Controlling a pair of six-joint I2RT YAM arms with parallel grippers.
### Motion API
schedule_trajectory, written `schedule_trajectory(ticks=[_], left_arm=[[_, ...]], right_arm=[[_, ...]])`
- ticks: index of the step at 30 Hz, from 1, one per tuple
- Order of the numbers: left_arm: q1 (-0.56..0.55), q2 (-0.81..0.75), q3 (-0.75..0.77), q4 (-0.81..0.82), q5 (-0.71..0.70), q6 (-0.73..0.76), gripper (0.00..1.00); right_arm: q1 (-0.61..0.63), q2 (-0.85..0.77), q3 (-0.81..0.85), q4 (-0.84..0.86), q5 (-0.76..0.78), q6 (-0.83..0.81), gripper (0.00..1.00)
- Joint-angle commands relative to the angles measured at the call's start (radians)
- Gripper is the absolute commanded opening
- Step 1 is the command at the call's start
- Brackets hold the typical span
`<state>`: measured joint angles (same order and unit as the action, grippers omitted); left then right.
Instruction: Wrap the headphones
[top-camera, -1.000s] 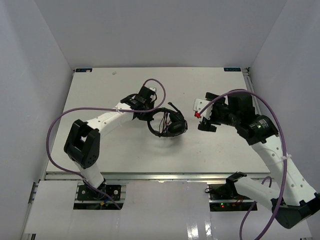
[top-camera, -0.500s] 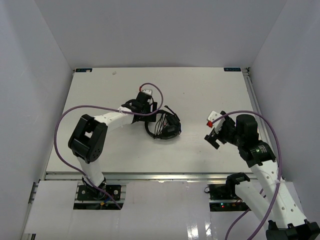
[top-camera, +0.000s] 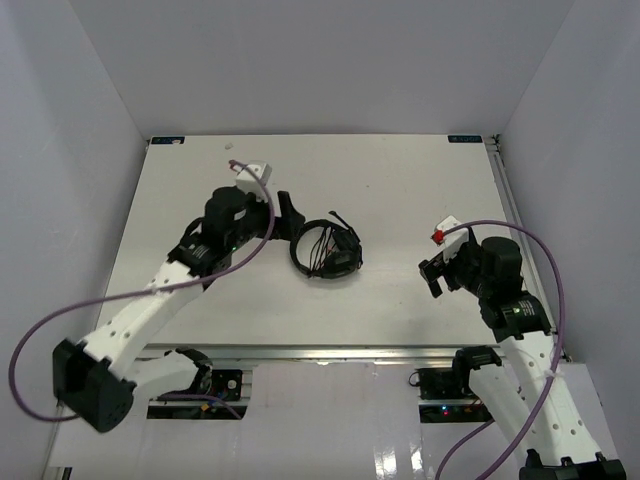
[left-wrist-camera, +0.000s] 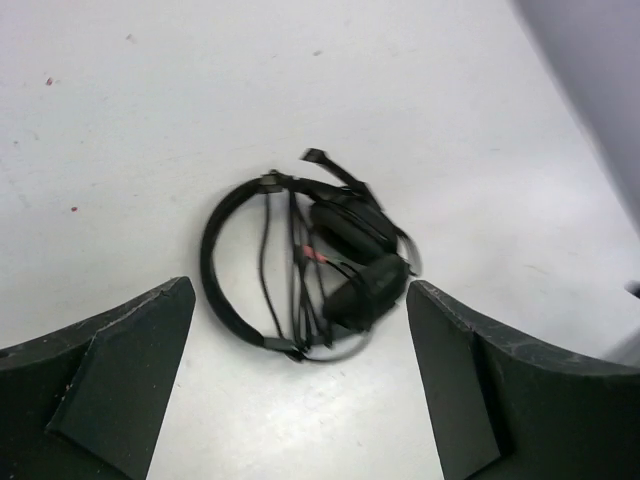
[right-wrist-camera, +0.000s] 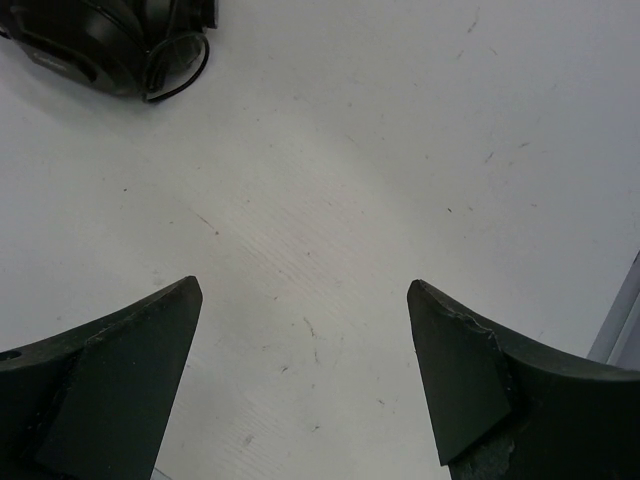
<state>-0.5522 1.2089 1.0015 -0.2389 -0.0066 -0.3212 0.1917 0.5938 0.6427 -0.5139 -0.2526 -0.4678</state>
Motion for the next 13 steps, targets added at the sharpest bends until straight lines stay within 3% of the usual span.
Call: schedule_trajectory(ticks=[1,6,13], left_arm=[[-0.003,-0.329,-0.173,-0.029,0.201,-0.043,0.98],[-0.003,-0.594,-0.289,-0.070,0.250,-0.058,0.98],[-0.003,-0.725,-0.310,-0.155,0.267,-0.052,0.98]], right_arm=[[-0.048,-0.036,-0.005,0.077,0.087,0.123,0.90],[-0.085,-0.047,-0.007,0.103,0.131,0.210,0.90],[-0.104,-0.070,-0.042,0.145,0.192,0.273,0.90]])
